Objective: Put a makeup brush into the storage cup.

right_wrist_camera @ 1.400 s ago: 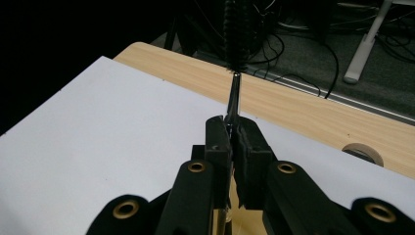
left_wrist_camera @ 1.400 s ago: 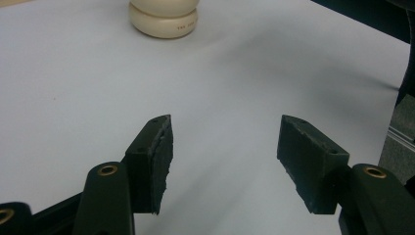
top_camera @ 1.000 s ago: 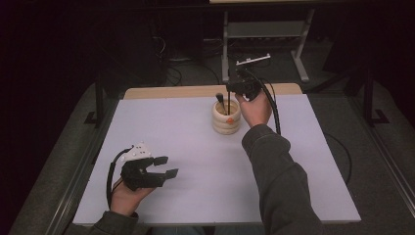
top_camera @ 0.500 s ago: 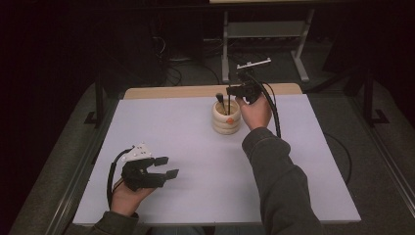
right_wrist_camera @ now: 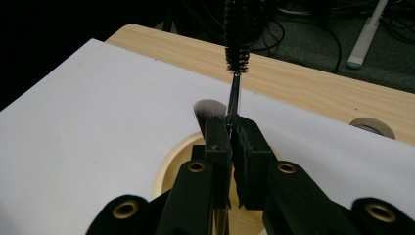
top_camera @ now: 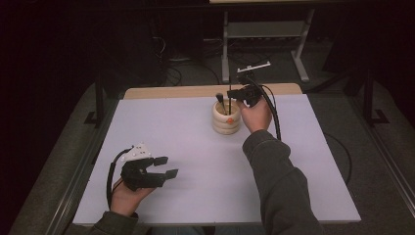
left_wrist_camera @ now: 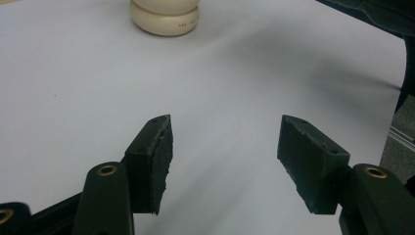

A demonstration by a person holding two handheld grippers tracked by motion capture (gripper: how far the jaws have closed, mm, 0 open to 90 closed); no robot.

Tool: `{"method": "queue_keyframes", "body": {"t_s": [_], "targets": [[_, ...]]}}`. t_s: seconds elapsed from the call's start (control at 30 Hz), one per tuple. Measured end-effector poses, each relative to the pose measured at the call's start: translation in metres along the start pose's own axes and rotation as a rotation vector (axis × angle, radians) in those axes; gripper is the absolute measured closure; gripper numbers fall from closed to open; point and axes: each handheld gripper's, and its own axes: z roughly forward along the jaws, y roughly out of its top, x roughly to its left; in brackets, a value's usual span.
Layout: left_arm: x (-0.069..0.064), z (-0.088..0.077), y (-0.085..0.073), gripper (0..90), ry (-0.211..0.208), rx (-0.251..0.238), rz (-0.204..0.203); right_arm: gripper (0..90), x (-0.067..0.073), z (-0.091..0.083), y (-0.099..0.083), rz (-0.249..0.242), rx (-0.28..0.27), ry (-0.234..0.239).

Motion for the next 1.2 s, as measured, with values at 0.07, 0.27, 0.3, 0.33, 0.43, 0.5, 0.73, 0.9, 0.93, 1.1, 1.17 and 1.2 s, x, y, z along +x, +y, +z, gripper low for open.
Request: {"method": "queue_keyframes", "body": {"t_s": [0.07,0.27,0.3,0.33,0.43,0.5,0.73,0.9,0.93,1.1,1.17,1.2], "targets": [[0.0,0.0,0.0,37.6,0.001,0.001,0.002,84.1,0.0,0.001,-0.001,-0.002,0.006,-0.005],[0.0,0.0,0.0,37.6,0.001,0.003,0.005,84.1,-0.001,0.002,-0.003,-0.01,0.015,-0.01],[0.0,-0.001,0.0,37.6,0.002,0.004,0.006,84.1,-0.001,0.002,-0.003,-0.007,0.014,-0.008],[0.001,0.0,0.0,37.6,0.002,0.003,0.007,84.1,-0.001,0.003,-0.004,-0.004,0.014,-0.008],[0.0,0.0,0.0,37.6,0.003,0.002,0.005,84.1,-0.003,0.004,-0.005,-0.002,0.012,-0.007],[0.0,0.0,0.0,37.6,0.003,0.003,0.005,84.1,-0.004,0.004,-0.006,-0.006,0.017,-0.011],[0.001,-0.001,0.0,37.6,0.005,0.002,0.005,84.0,-0.002,0.007,-0.009,-0.011,0.029,-0.02],[0.001,-0.001,0.0,37.5,0.003,0.003,0.005,83.9,-0.002,0.008,-0.01,-0.012,0.033,-0.021],[0.001,-0.001,0.0,37.6,0.003,0.003,0.005,83.9,-0.002,0.008,-0.01,-0.012,0.033,-0.021],[0.001,-0.001,0.0,37.6,0.003,0.003,0.005,77.2,-0.001,0.008,-0.012,-0.025,0.025,-0.052],[0.001,-0.001,0.0,37.5,0.004,0.003,0.004,73.7,-0.003,0.008,-0.014,-0.037,0.019,-0.053],[0.001,0.0,0.0,37.5,0.001,0.004,0.005,72.7,-0.003,0.007,-0.015,-0.032,0.024,-0.048]]}}
